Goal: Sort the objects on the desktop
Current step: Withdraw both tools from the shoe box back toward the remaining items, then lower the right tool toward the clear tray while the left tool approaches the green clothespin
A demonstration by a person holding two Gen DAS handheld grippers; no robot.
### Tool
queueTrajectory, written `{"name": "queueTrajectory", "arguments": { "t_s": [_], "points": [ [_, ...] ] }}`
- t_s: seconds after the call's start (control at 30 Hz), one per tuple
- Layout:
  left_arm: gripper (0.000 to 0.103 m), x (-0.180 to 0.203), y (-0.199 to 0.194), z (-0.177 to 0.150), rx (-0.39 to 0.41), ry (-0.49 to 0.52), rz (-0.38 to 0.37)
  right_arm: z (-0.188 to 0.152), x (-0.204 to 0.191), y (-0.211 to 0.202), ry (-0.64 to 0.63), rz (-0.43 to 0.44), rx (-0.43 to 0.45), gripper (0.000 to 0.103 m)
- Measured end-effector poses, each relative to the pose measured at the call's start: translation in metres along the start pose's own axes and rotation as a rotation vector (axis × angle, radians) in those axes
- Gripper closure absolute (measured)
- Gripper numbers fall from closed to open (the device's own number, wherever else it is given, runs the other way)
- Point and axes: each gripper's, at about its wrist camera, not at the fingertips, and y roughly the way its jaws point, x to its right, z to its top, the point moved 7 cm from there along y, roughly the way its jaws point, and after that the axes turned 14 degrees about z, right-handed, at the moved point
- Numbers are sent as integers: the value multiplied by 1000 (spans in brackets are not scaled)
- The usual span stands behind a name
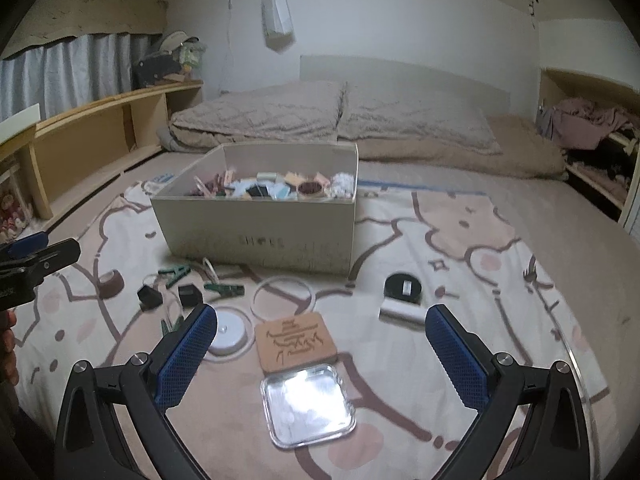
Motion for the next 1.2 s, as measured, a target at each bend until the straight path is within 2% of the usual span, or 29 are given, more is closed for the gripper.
{"name": "queueTrajectory", "arguments": {
  "t_s": [0.5,1.2],
  "points": [
    [0,7,17,-18,-50,28,3,-26,10,13,35,0,-60,0],
    [0,36,32,-39,-100,80,-49,-50,21,29,120,21,-152,0]
  ]
}}
